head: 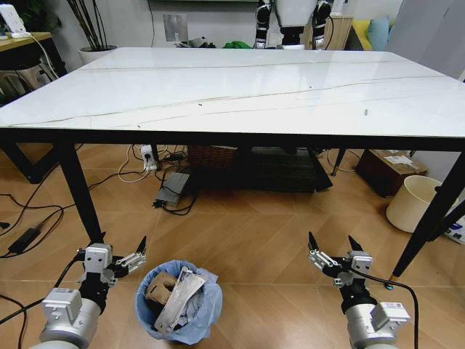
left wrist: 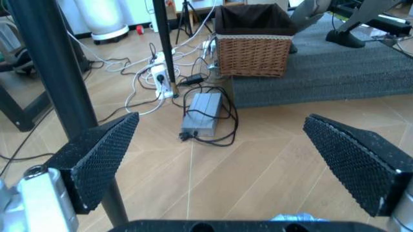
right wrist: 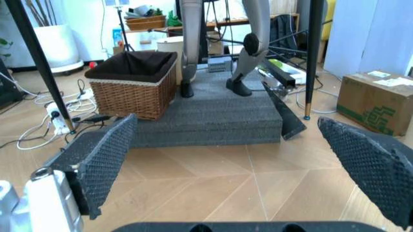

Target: Pick up the trash bin and place the trash from the table into it.

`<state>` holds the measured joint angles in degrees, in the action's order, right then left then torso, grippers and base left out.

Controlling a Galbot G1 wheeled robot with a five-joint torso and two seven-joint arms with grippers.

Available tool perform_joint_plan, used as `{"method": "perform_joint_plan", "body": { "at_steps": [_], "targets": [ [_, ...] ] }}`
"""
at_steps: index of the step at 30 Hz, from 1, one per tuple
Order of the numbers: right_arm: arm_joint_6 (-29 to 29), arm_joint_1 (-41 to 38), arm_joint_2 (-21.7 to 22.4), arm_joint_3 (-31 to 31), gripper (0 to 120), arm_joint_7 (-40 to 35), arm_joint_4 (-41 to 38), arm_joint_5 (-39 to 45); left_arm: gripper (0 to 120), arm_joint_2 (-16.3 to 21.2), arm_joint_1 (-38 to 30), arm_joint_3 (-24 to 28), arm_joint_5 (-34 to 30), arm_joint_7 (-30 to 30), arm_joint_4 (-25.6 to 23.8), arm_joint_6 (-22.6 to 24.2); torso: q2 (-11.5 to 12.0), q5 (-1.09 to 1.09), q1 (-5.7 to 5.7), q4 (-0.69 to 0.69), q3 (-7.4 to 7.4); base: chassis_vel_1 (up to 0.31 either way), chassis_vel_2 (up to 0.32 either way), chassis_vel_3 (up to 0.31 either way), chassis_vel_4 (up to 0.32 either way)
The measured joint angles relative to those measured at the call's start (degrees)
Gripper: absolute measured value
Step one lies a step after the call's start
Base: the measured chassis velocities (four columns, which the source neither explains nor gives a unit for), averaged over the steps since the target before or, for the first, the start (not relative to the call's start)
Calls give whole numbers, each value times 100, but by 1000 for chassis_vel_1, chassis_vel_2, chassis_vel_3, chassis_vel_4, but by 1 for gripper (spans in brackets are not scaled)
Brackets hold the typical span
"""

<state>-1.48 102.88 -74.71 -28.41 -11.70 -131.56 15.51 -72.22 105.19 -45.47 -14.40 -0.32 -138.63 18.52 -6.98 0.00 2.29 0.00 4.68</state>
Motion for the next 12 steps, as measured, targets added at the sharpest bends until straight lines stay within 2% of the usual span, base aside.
{"method": "perform_joint_plan", "body": {
  "at_steps": [12],
  "targets": [
    [-7, -4, -2, 4, 100, -7, 0, -5, 100, 2, -1, -3, 0, 0, 0, 0, 0, 0, 0, 0, 0, 0, 0, 0, 0]
  ]
}}
